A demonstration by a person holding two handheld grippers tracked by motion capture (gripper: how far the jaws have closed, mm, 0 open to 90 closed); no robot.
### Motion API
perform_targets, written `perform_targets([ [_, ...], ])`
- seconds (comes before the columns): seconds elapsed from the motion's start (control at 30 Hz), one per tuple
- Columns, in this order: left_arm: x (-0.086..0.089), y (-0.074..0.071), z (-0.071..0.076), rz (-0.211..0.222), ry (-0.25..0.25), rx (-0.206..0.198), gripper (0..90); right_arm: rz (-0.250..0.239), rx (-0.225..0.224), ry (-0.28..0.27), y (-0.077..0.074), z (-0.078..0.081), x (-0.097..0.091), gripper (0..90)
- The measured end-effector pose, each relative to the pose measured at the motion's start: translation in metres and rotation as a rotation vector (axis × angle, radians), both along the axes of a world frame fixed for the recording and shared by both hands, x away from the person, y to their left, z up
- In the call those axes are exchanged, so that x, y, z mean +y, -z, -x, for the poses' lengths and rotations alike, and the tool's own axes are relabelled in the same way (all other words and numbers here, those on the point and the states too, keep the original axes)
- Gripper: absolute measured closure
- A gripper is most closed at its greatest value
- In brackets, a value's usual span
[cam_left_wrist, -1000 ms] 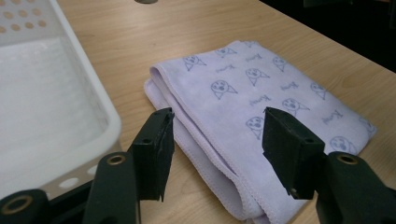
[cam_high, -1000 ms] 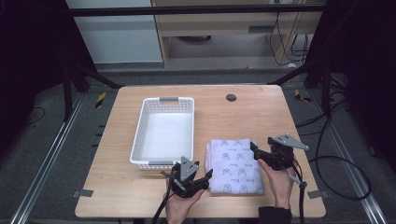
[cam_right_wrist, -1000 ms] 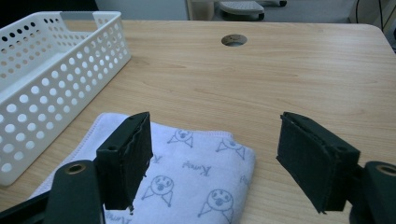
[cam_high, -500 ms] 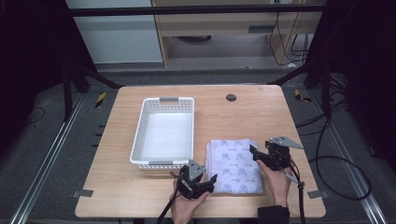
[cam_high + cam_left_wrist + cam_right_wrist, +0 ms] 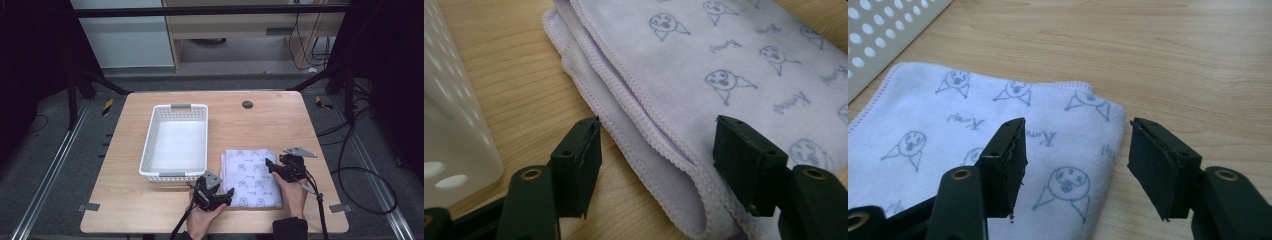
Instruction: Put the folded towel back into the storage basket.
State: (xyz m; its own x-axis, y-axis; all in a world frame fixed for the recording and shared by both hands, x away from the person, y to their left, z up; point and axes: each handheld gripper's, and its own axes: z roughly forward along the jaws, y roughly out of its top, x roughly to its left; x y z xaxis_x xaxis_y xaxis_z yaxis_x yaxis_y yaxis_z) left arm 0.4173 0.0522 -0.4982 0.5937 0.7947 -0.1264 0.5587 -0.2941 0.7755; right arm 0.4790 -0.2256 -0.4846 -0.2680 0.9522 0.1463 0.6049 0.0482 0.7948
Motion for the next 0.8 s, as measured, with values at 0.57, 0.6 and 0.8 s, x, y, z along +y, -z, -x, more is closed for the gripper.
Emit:
perform_targets([
  [0.57, -0.003, 0.008, -0.008, -0.009, 0.015, 0.023, 24.4, -0.010, 0.060, 0.006, 0.017, -0.004, 0.001, 47.7],
  [0.6, -0.004, 0.009, -0.008, -0.008, 0.011, 0.025, 24.5, -0.018, 0.067, 0.007, 0.017, -0.004, 0.001, 49.0],
  [0.8, -0.005, 0.008, -0.007, -0.011, 0.005, 0.024, 25.6, -0.060, 0.093, 0.008, 0.019, -0.005, 0.001, 53.1],
])
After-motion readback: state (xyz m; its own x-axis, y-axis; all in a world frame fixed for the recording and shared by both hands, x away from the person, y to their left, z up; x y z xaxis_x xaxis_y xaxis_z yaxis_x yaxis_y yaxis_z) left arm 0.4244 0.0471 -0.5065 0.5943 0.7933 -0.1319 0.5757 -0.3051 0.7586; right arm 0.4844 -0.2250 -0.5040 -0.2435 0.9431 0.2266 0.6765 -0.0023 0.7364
